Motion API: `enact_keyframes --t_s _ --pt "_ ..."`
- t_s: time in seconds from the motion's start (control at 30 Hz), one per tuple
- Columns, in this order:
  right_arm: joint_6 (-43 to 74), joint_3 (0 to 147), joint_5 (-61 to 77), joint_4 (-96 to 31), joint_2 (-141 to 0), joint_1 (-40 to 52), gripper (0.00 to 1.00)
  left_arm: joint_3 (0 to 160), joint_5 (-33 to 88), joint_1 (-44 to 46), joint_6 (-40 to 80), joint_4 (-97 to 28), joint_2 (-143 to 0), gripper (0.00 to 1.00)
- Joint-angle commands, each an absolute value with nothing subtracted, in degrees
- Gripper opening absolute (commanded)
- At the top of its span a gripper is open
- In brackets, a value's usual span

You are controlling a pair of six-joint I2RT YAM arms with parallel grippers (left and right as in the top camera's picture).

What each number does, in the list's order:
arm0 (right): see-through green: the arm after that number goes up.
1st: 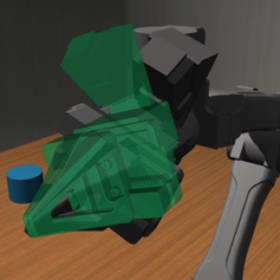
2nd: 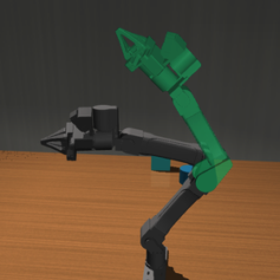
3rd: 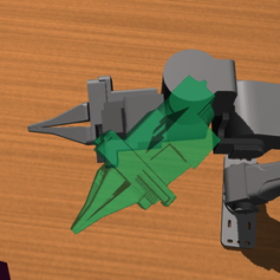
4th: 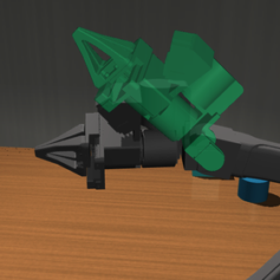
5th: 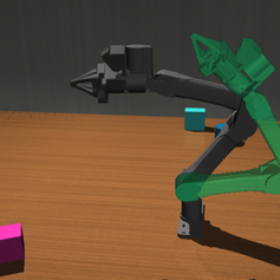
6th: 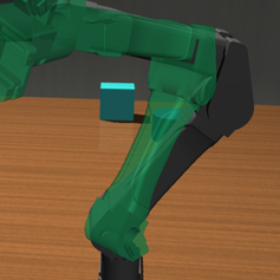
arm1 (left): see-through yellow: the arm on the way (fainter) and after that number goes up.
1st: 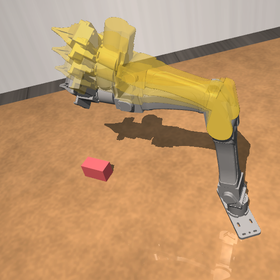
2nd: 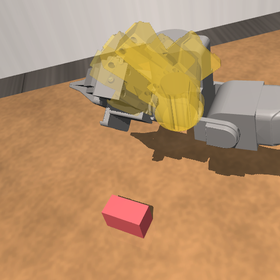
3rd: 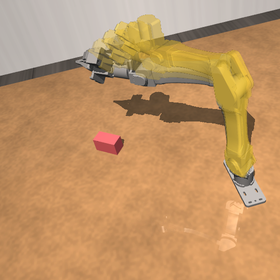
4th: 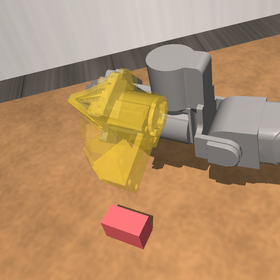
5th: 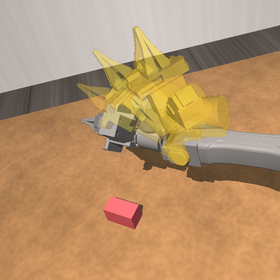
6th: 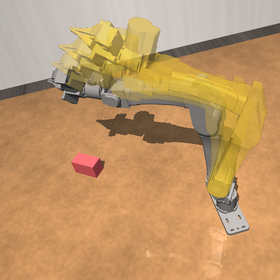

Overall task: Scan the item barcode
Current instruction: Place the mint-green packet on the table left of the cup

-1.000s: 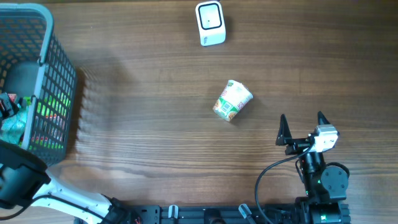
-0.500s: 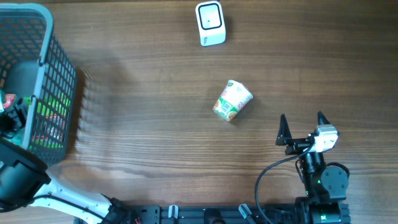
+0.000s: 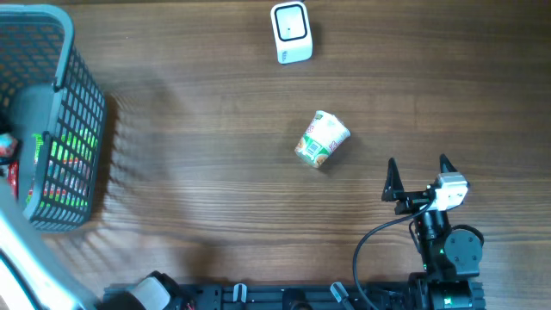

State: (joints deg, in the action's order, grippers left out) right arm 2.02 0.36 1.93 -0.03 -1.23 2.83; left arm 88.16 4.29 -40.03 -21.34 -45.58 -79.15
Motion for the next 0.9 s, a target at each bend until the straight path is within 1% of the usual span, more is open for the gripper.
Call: enact_keyframes --t_s 0.0,0.03,0.07,0.17,0.23,0.27,0.3,0.43,0.47,0.5,0.53,0.57,0.7,0.8,0.87 --pt "1.50 0.30 2.63 0.12 -0.91 2.61 1.00 89.08 5.76 -23.88 -12.34 -48.03 -71.05 0.04" --pt "1.50 0.30 2.63 0.12 -0.91 2.61 1.00 89.08 5.74 -15.51 -9.89 -50.81 -70.26 0.04" --pt "1.52 0.30 2.63 0.12 -0.91 2.61 1.00 89.06 5.72 -8.95 -8.62 -53.54 -70.50 0.04" --pt "1.52 0.30 2.63 0.12 -0.91 2.61 1.00 89.06 5.76 6.83 -5.13 -60.07 -74.85 0.04" --pt "1.48 0.30 2.63 0.12 -0.91 2.61 1.00 89.03 5.74 15.51 -5.04 -62.59 -81.38 0.04" --pt "1.52 0.30 2.63 0.12 -0.91 2.61 1.00 89.03 5.74 17.80 -5.04 -62.67 -84.40 0.04" --pt "1.52 0.30 2.63 0.12 -0.91 2.61 1.00 88.95 5.74 20.73 -4.97 -62.24 -90.70 0.04" --pt "1.50 0.30 2.66 0.12 -0.91 2.61 1.00 88.95 6.79 23.20 -3.55 -61.95 -104.27 0.04" --pt "1.50 0.30 2.63 0.12 -0.91 2.61 1.00 88.95 8.43 23.38 -3.57 -61.98 -109.58 0.16" --pt "1.48 0.30 2.63 0.12 -0.91 2.61 1.00 88.95 9.10 23.38 -3.60 -61.95 -111.74 0.48" --pt "1.50 0.30 2.63 0.12 -0.91 2.61 1.00 88.95 9.93 23.38 -3.62 -61.95 -113.30 0.75" --pt "1.52 0.30 2.66 0.12 -0.91 2.61 1.00 88.95 10.07 23.38 -3.81 -61.71 -114.17 1.00" --pt "1.50 0.30 2.63 0.12 -0.91 2.61 1.00 92.38 9.50 23.29 -4.25 -62.81 -109.60 1.00" --pt "1.52 0.30 2.63 0.12 -0.91 2.61 1.00 99.11 2.94 22.28 -4.23 -66.57 -102.76 1.00" --pt "1.50 0.30 2.63 0.12 -0.91 2.61 1.00 102.80 -1.39 20.05 -4.23 -68.07 -97.69 1.00"
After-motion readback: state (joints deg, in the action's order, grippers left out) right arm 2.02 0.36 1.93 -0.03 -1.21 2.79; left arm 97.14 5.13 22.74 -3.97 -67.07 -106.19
